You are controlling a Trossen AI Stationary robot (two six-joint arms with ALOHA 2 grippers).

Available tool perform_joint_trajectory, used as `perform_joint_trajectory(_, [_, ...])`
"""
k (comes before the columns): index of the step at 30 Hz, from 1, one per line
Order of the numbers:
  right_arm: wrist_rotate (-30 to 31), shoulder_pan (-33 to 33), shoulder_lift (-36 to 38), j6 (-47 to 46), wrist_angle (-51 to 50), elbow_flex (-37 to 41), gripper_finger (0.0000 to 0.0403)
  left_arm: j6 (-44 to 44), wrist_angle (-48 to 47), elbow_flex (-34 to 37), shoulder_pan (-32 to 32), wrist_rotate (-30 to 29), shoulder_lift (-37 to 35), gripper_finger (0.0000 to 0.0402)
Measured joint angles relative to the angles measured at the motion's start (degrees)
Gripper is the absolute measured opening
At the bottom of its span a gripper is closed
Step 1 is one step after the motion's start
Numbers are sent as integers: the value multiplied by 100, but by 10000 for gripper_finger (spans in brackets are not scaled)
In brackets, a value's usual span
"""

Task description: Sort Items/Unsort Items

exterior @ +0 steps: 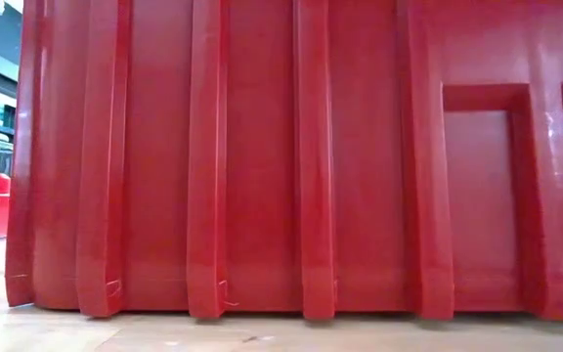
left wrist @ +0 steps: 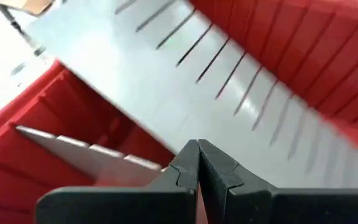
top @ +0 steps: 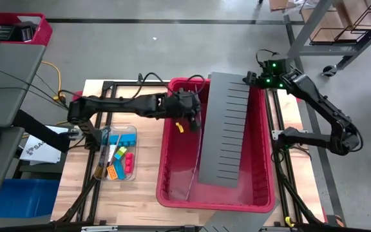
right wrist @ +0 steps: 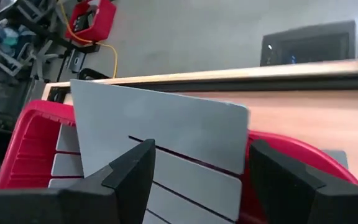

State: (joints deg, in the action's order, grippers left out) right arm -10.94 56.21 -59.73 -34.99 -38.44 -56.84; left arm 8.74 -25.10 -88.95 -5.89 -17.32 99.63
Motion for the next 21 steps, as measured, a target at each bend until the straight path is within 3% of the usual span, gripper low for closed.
perform_joint_trajectory(6, [494, -198, -230, 297, 591, 1, 240, -151, -406, 3, -606, 24, 295, 0])
perform_joint_trajectory(13, [396, -384, -732, 315, 698, -32, 240, -43, -422, 0, -886, 565, 761, 0])
perform_joint_trajectory(21, [-75, -653, -804, -33, 1354, -9, 240, -40, -405, -2, -864, 649, 1080, 0])
